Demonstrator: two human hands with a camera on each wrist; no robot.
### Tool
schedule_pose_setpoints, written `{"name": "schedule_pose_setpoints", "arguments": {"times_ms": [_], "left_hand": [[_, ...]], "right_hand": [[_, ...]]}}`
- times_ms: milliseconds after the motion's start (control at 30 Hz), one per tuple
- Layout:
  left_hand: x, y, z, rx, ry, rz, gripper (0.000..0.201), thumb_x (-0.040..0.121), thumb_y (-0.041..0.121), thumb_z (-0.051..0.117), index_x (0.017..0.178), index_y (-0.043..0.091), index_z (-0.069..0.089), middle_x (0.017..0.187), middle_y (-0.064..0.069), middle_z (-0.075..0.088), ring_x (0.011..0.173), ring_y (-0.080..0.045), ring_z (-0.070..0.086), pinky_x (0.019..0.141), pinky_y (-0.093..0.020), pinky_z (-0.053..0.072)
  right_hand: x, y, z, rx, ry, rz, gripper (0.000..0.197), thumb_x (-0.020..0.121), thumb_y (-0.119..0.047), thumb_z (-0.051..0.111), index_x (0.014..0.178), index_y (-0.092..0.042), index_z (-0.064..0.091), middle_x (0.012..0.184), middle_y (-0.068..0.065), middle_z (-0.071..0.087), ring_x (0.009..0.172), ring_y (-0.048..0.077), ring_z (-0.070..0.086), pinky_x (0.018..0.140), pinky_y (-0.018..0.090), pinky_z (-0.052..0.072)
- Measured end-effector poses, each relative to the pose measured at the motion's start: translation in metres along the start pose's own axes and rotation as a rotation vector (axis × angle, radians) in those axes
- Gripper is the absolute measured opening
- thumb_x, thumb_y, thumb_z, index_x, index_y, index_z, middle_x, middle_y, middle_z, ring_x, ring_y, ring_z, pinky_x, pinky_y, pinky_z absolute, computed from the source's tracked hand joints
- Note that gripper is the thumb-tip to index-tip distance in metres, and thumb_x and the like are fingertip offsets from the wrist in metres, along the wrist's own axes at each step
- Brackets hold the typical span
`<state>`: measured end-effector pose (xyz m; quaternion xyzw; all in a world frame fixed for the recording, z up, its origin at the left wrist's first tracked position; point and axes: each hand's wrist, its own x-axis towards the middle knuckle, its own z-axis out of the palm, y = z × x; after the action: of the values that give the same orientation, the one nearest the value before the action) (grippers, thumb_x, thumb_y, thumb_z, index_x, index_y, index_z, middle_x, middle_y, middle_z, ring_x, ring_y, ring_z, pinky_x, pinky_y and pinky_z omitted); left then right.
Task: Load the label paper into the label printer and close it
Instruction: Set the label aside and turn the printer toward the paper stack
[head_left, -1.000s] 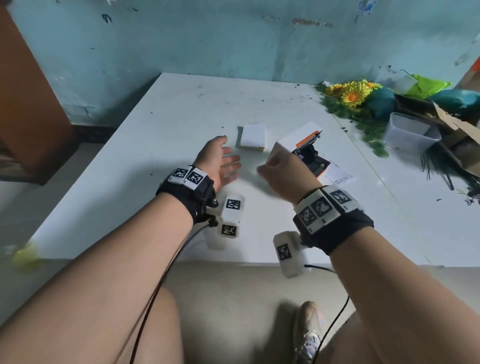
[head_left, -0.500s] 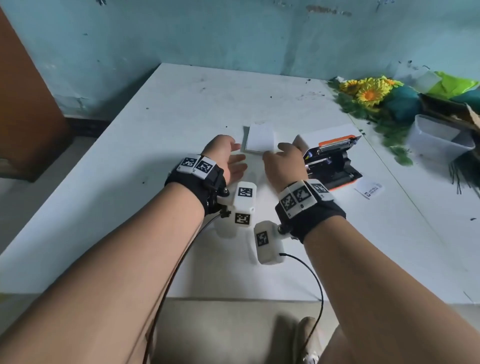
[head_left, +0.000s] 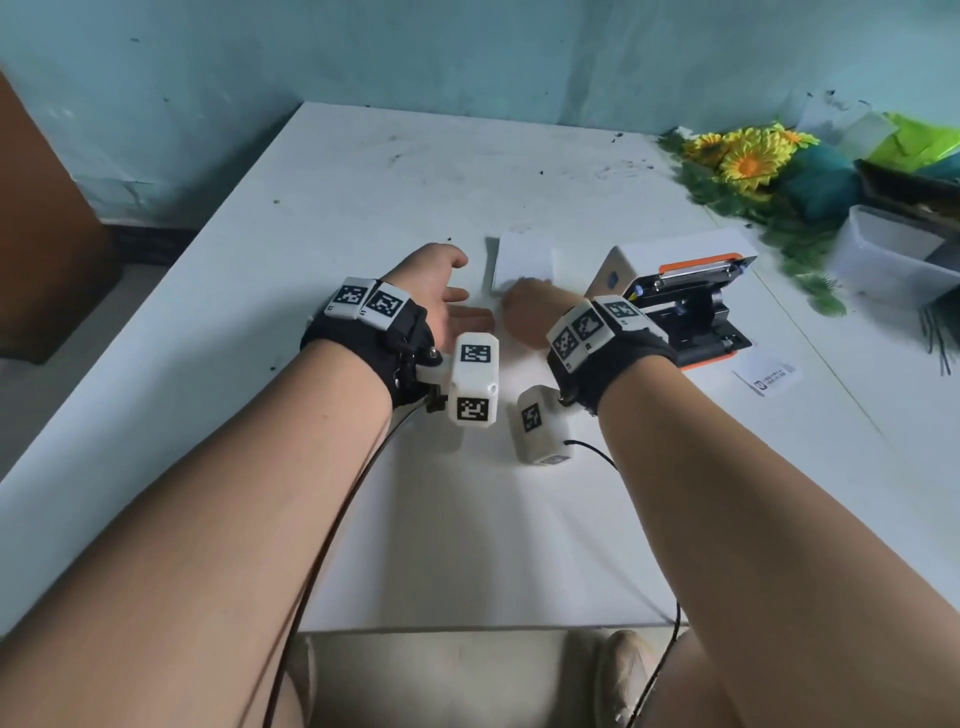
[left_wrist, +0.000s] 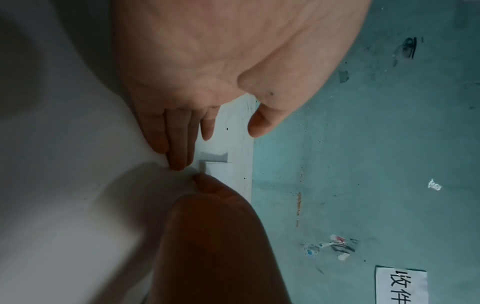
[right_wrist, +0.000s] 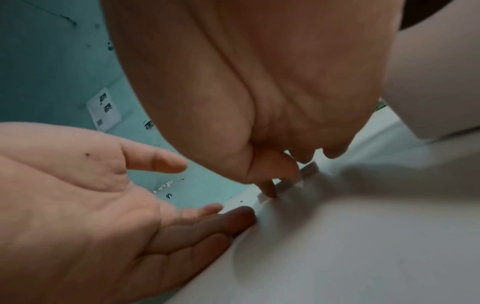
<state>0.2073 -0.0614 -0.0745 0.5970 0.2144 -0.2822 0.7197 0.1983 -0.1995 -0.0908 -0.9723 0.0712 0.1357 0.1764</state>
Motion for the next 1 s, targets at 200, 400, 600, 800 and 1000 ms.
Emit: {"name": "schedule_pose_setpoints", "arguments": {"times_ms": [200,400,600,800,1000], "left_hand": [[0.006,0.003,-0.009,-0.057,-0.029,-0.024,0.05,0.11,0.033,0.05,0.146,-0.002,0.044,0.133,-0.03,0.066,0.062,-0.038,0.079,0.063,-0.045,0.056],[0.007,-0.001,-0.007,-0.095,0.016,0.012,0.047,0.105,0.03,0.056,0.144,0.003,0.049,0.144,-0.025,0.061,0.078,-0.042,0.079,0.043,-0.054,0.059],[-0.002,0.004,-0.001,-0.09,0.013,0.139,0.02,0.106,0.026,0.055,0.116,0.01,0.063,0.116,-0.021,0.073,0.055,-0.027,0.066,0.047,-0.027,0.05],[0.01,-0.005,0.006,-0.06,0.045,0.237,0.017,0.103,0.018,0.058,0.109,0.012,0.073,0.115,-0.018,0.076,0.083,-0.033,0.072,0.086,-0.041,0.064],[0.016,-0.001,0.009,-0.02,0.107,0.293,0.013,0.106,0.002,0.064,0.096,0.004,0.072,0.067,-0.008,0.078,0.063,-0.021,0.078,0.102,-0.047,0.064]], "right_hand": [[-0.006,-0.011,-0.004,-0.03,-0.039,0.05,0.041,0.108,-0.014,0.047,0.144,0.006,0.054,0.149,0.028,0.055,0.139,0.045,0.052,0.105,0.045,0.047],[-0.02,-0.017,-0.006,0.024,0.006,-0.022,0.031,0.112,-0.005,0.04,0.132,0.003,0.062,0.137,0.016,0.064,0.13,0.035,0.061,0.103,0.039,0.051],[-0.027,-0.021,-0.014,0.094,0.089,0.035,0.032,0.108,-0.012,0.042,0.129,0.0,0.062,0.13,0.017,0.065,0.128,0.036,0.06,0.087,0.035,0.044],[-0.023,-0.018,-0.01,0.097,0.147,0.006,0.017,0.097,-0.022,0.048,0.103,-0.019,0.064,0.132,0.014,0.055,0.118,0.035,0.059,0.09,0.04,0.051],[-0.031,-0.012,-0.007,0.186,0.2,-0.073,0.04,0.091,-0.016,0.05,0.124,-0.023,0.072,0.131,0.01,0.064,0.13,0.029,0.053,0.102,0.043,0.053]]}}
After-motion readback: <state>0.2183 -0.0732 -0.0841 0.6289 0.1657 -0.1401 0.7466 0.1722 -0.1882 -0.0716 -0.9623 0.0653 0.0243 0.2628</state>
